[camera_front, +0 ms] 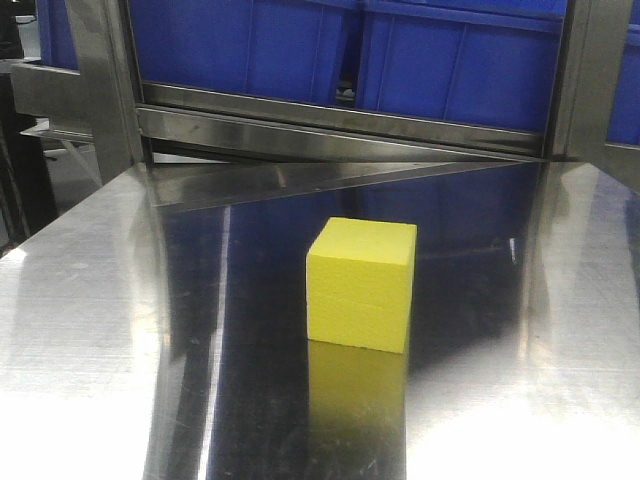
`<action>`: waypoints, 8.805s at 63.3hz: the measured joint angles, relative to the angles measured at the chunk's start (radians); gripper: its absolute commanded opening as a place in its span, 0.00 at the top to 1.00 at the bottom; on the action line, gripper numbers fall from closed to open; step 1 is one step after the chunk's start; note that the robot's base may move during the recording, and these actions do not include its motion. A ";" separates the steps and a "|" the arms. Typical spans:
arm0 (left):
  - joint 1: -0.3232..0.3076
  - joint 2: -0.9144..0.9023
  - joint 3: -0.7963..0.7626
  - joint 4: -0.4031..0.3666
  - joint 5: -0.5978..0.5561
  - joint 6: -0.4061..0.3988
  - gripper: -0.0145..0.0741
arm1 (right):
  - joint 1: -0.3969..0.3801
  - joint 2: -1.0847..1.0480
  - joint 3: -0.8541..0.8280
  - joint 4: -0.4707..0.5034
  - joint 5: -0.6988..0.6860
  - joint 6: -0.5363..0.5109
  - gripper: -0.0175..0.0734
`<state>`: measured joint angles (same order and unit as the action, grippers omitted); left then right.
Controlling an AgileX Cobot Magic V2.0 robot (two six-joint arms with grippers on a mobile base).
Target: Place yellow foam block on left shelf second layer
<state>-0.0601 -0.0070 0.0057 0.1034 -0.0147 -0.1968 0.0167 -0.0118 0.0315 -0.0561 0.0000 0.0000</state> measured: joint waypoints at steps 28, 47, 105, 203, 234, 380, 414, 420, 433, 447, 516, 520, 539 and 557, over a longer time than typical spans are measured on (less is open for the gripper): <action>0.000 0.000 0.000 0.000 0.000 0.000 0.68 | 0.000 0.000 0.000 0.000 0.000 0.000 0.75; 0.000 0.000 0.000 0.000 0.000 0.000 0.68 | 0.000 0.000 0.000 0.000 -0.008 0.000 0.75; 0.000 0.000 0.000 0.000 0.000 0.000 0.68 | 0.179 0.518 -0.423 -0.011 0.279 0.000 0.75; 0.000 0.000 0.000 0.000 0.000 0.000 0.68 | 0.757 1.752 -1.452 -0.113 1.062 1.070 0.12; 0.000 0.000 0.000 0.000 0.000 0.000 0.68 | 0.776 1.809 -1.485 -0.113 1.055 1.140 0.12; 0.000 0.000 0.000 0.000 0.000 0.000 0.68 | 0.674 1.675 -1.384 -0.115 1.075 0.786 0.43; 0.000 0.000 0.000 0.000 0.000 0.000 0.68 | 0.253 1.232 -0.952 -0.061 0.921 0.432 0.43; 0.000 0.000 0.000 0.000 0.000 0.000 0.68 | 0.189 1.143 -0.880 -0.061 0.849 0.404 0.43; 0.000 0.000 0.000 0.000 0.000 0.000 0.68 | 0.131 0.912 -0.715 -0.076 0.571 0.326 0.43; 0.000 0.000 0.000 0.000 0.000 0.000 0.68 | 0.131 0.684 -0.575 -0.078 0.275 0.290 0.43; 0.000 0.000 0.000 0.000 0.000 0.000 0.68 | 0.131 0.434 -0.546 -0.101 0.213 0.281 0.43; 0.000 0.000 0.000 0.000 0.000 0.000 0.68 | 0.131 0.434 -0.546 -0.101 0.213 0.281 0.43; 0.000 0.000 0.000 0.000 0.000 0.000 0.68 | 0.131 0.434 -0.546 -0.101 0.211 0.281 0.43; 0.000 0.000 0.000 0.000 0.000 0.000 0.68 | 0.131 0.434 -0.546 -0.101 0.211 0.280 0.43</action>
<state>-0.0601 -0.0070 0.0057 0.1034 -0.0147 -0.1968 0.1482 0.4225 -0.5141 -0.1568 0.2112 0.2795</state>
